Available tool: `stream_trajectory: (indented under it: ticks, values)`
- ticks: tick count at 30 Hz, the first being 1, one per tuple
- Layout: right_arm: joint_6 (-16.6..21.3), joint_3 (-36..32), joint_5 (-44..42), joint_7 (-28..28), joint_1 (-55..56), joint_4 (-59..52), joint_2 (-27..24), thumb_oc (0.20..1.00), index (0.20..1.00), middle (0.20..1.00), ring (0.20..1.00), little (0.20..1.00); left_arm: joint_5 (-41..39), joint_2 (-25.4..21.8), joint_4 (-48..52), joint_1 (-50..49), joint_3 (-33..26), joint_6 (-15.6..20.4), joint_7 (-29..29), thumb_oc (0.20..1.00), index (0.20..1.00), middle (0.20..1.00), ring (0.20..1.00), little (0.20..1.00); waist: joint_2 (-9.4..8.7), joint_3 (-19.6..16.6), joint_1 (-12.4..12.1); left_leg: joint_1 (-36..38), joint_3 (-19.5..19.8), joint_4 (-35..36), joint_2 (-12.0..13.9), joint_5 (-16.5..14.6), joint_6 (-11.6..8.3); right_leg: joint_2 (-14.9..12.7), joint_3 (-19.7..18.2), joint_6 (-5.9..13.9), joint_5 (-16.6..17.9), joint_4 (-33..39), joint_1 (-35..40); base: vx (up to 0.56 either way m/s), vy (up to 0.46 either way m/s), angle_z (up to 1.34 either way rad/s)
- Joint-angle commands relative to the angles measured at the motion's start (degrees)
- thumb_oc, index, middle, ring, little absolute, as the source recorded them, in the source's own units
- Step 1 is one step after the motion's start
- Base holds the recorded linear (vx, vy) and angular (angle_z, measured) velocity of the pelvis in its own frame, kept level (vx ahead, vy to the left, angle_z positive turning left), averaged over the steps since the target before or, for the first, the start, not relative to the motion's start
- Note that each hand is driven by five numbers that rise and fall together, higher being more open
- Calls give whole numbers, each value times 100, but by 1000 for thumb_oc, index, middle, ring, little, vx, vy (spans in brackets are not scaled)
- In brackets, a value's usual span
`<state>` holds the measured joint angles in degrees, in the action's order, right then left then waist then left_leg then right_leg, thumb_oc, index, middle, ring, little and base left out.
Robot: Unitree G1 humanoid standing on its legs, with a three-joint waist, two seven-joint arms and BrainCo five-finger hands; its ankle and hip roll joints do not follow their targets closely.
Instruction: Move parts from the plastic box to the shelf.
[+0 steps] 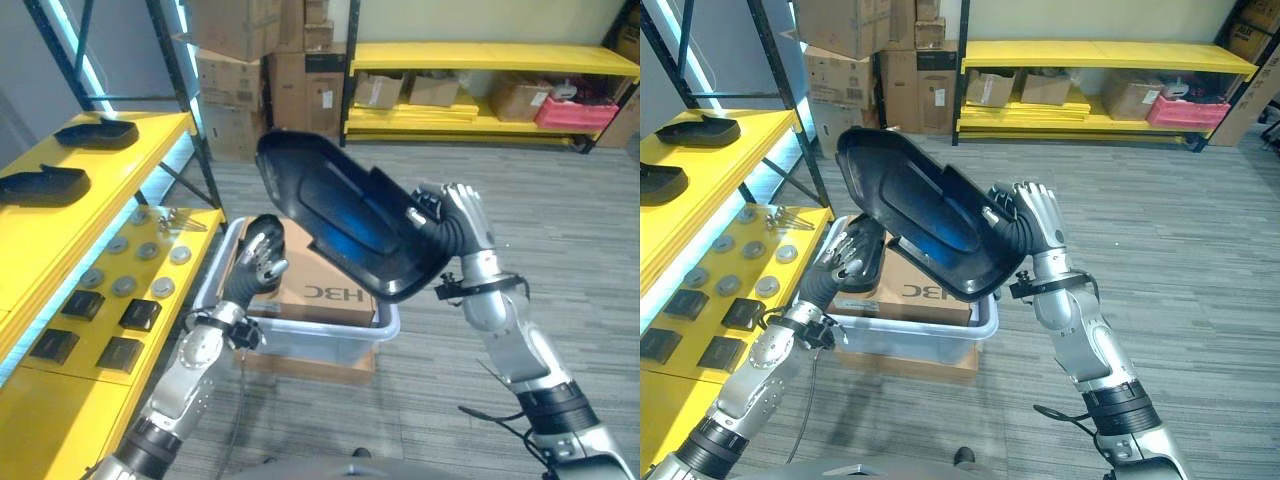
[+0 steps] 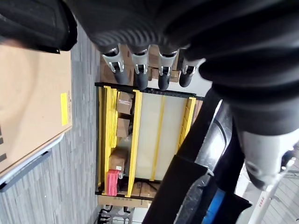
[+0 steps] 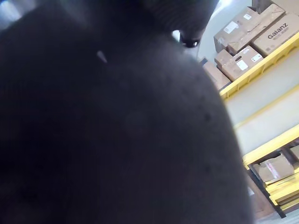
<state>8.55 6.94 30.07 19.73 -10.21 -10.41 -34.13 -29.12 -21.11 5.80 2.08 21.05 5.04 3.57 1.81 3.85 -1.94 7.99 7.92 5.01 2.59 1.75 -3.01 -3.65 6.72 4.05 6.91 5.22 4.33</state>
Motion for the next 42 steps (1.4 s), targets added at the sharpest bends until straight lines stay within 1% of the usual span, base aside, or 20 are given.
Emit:
stream_trajectory:
  ticks: [1, 3, 9, 13, 14, 16, 18, 25, 26, 27, 30, 34, 42]
  values:
    - [194, -3, -57, 362, -638, -445, -19, 200, 200, 200, 200, 200, -44, -75, 62, 300, -10, 341, 58, 1000, 1000, 1000, 1000, 1000, -236, -142, 16, 176, -56, -1, 46, -703, 171, -149, 39, 164, -1109, -94, 583, 0, 0, 0]
    - [191, 126, -54, 328, -655, -343, 10, 200, 200, 200, 200, 200, -282, -68, 185, 407, 115, 351, -59, 1000, 1000, 1000, 1000, 1000, -229, -129, 23, 179, -63, -1, 43, -704, 170, -150, 34, 165, -1110, -94, 587, 0, 0, 0]
    - [259, 441, -213, 151, -660, -225, 131, 200, 200, 200, 200, 200, -509, -36, 274, 559, 237, 362, -91, 1000, 1000, 1000, 1000, 1000, -210, -119, 46, 186, -73, -1, 41, -704, 171, -153, 23, 163, -1108, -100, 590, 0, 0, 0]
    - [343, 721, -449, -58, -741, -246, 203, 200, 200, 200, 200, 200, -899, 13, 288, 694, 411, 303, -199, 1000, 1000, 1000, 1000, 1000, -190, -102, 67, 184, -87, -1, 40, -697, 169, -153, 28, 161, -1114, -122, 583, 0, 0, 0]
    - [344, 722, -450, -58, -743, -245, 202, 200, 200, 200, 200, 200, -901, 13, 287, 696, 409, 304, -200, 1000, 1000, 1000, 1000, 1000, -189, -101, 69, 183, -86, -1, 40, -697, 169, -153, 29, 161, -1114, -123, 583, 0, 0, 0]
    - [417, 867, -663, -240, -764, -303, 254, 200, 200, 200, 200, 200, -1001, -8, 255, 714, 430, 245, -227, 1000, 1000, 1000, 1000, 1000, -173, -99, 73, 181, -86, -1, 40, -697, 173, -154, 22, 165, -1117, -146, 569, 0, 0, 0]
    - [417, 868, -664, -241, -765, -304, 255, 200, 200, 200, 200, 200, -1001, -8, 256, 714, 429, 245, -227, 1000, 1000, 1000, 1000, 1000, -173, -99, 75, 180, -85, -1, 40, -697, 173, -154, 23, 165, -1117, -147, 569, 0, 0, 0]
    - [526, 1230, -1259, -590, -792, -570, 488, 200, 200, 200, 200, 200, -1157, 87, 68, 711, 489, 185, -133, 1000, 1000, 1000, 1000, 1000, -145, -87, 88, 184, -113, -1, 39, -683, 178, -153, -7, 154, -1131, -178, 545, 0, 0, 0]
    - [526, 1231, -1260, -591, -792, -571, 488, 200, 200, 200, 200, 200, -1157, 87, 69, 710, 488, 184, -133, 705, 705, 705, 705, 705, -145, -88, 88, 184, -114, -1, 39, -683, 178, -153, -7, 154, -1131, -178, 545, 0, 0, 0]
    - [550, 1343, -1394, -668, -780, -623, 546, 200, 200, 200, 200, 200, -1212, 107, 46, 709, 491, 205, -113, 200, 200, 200, 200, 200, -145, -79, 91, 177, -121, -1, 41, -677, 176, -154, -17, 154, -1130, -181, 535, 0, 0, 0]
    - [594, 1483, -1537, -776, -740, -656, 565, 200, 200, 200, 200, 200, -1184, 79, 56, 725, 466, 233, -114, 200, 200, 200, 200, 200, -146, -75, 98, 166, -129, -1, 46, -673, 170, -153, -29, 156, -1124, -178, 519, 0, 0, 0]
    - [626, 1589, -1675, -869, -706, -696, 555, 200, 200, 200, 200, 200, -956, 26, 60, 727, 417, 284, -105, 200, 200, 200, 200, 200, -149, -70, 100, 173, -138, -1, 50, -670, 163, -145, -19, 148, -1134, -190, 522, 0, 0, 0]
    - [689, 1649, -1919, -1018, -727, -778, 538, 200, 200, 200, 200, 200, -787, -35, 56, 779, 404, 377, -211, 200, 200, 200, 200, 200, -157, -58, 104, 166, -133, -1, 61, -651, 144, -137, -7, 142, -1122, -180, 525, 0, 0, 0]
